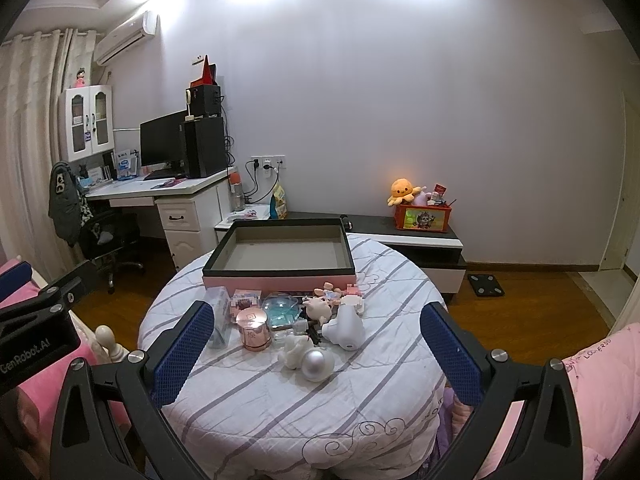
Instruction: Organize rigid objects
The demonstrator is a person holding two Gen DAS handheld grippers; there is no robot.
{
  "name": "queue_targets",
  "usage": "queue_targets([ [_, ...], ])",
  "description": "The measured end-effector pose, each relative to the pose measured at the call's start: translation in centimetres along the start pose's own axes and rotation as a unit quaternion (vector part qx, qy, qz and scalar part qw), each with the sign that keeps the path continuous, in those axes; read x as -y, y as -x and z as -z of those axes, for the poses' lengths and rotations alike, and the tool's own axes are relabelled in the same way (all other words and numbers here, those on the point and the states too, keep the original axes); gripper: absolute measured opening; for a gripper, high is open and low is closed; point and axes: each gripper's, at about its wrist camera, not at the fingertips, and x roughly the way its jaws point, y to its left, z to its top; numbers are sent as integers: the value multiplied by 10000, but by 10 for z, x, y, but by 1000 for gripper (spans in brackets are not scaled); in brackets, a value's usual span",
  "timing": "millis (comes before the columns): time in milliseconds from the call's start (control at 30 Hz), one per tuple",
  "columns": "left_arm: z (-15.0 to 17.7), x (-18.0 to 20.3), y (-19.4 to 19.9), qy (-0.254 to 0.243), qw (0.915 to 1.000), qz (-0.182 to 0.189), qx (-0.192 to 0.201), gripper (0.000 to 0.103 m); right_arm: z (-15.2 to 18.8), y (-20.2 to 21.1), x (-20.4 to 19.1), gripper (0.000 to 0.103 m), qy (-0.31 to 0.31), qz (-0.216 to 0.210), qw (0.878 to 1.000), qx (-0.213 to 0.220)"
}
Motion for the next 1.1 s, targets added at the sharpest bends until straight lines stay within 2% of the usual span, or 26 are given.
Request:
queue_targets([
  [733, 5, 3, -4, -22, 10000, 50, -65, 103, 2, 0, 4, 103, -81, 47, 10000, 26],
  [1100, 25, 3, -43, 39, 9988, 244, -429, 103, 6, -30, 10, 103, -96, 73, 9998, -175],
])
